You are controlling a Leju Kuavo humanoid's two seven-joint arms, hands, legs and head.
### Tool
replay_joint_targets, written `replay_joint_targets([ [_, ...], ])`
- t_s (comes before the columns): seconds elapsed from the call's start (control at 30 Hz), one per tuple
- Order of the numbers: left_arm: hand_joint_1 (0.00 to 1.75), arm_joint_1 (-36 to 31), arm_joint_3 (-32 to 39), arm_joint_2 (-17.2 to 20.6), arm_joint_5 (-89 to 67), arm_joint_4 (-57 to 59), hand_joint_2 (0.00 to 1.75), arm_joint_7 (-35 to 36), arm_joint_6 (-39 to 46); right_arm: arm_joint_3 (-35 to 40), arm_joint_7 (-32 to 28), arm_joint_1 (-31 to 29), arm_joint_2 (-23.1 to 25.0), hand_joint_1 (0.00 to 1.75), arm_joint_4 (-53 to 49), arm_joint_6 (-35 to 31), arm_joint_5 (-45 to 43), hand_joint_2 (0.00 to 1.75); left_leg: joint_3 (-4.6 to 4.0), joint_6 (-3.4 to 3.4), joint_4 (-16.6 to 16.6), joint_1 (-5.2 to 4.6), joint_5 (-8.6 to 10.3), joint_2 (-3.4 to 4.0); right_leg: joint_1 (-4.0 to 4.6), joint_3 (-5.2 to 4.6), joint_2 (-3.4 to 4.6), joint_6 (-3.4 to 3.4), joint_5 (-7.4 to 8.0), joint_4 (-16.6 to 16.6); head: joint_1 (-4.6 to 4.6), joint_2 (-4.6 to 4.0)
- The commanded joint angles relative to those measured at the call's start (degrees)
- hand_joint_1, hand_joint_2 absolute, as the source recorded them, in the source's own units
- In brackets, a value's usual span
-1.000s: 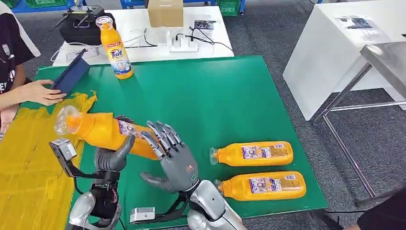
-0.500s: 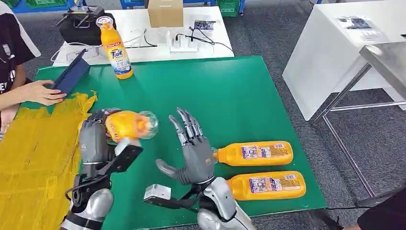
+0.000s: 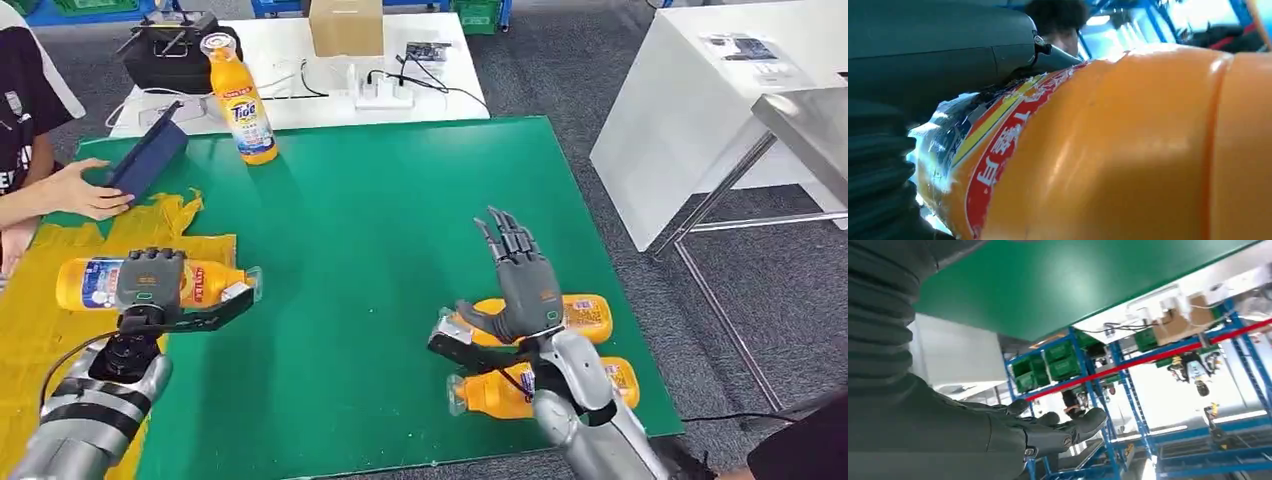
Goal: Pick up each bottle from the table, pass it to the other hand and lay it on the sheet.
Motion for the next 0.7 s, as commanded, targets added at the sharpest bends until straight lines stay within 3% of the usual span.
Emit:
replay_joint_targets([
  [0.03,1.75,-7.59,1.61,-1.92,1.29,17.06,1.75,1.68,-1.19,-3.29,1.29,-4.03,-6.47,0.00,7.70,4.07,-0.91,1.75,0.13,0.00,0.03,0.02,-0.07,0.01,0.05,0.17,-0.05,-0.09,-0.06,-0.01,0.00,0.00],
  [0.17,1.75,-8.23,3.83,-3.48,2.91,20.51,1.75,1.61,0.22,-5.74,-0.28,-4.01,-8.83,0.00,10.41,3.93,-1.30,1.75,0.21,0.03,0.04,0.02,-0.08,-0.02,0.05,0.25,-0.11,-0.10,-0.09,-0.04,-0.02,0.00],
  [0.7,1.75,-8.31,3.85,-3.52,2.89,20.57,1.75,1.64,0.18,-5.60,-0.07,-3.88,-8.31,0.00,10.14,4.01,-1.29,1.75,0.14,0.02,0.02,0.00,-0.06,0.07,0.05,0.19,0.02,-0.07,-0.03,-0.03,0.00,0.00],
])
